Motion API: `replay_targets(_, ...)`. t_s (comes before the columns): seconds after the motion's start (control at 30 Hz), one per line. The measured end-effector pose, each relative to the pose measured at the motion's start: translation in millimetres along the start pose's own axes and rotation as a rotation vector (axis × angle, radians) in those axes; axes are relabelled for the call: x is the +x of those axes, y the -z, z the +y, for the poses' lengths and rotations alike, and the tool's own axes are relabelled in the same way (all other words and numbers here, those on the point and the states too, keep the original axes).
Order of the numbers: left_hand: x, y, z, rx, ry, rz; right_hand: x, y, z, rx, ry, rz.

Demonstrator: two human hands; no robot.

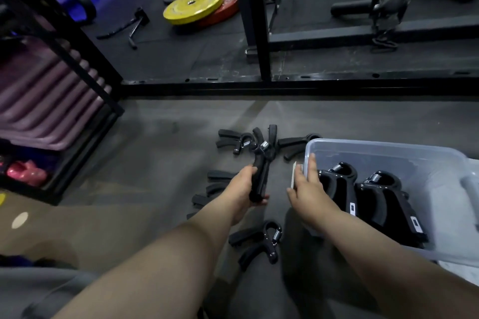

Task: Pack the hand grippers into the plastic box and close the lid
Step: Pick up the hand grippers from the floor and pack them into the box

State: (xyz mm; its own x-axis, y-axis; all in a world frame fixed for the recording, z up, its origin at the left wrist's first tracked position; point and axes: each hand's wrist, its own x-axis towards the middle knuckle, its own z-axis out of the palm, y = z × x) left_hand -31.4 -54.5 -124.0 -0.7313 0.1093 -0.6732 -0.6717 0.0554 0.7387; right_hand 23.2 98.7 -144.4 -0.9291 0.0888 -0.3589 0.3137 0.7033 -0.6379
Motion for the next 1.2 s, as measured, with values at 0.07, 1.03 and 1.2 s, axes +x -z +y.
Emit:
replay_targets(0.07,-10.7,-9.7,5.2,-0.091,-0.045,-0.064,-3.6,9.0,-1.5,0.080,0.022,0.007)
replay_targets(1.03,-32.9,-105.9,-40.3,1.408,-0.652,0.001,-44.2,152.5,136.8,0.459,-0.542,0.363)
replay_targets(1.2,-24.8,-105.4,-46.6,1.437,-0.648,0.022,-50.0,143.0,155.4,0.394,-0.570,0.260)
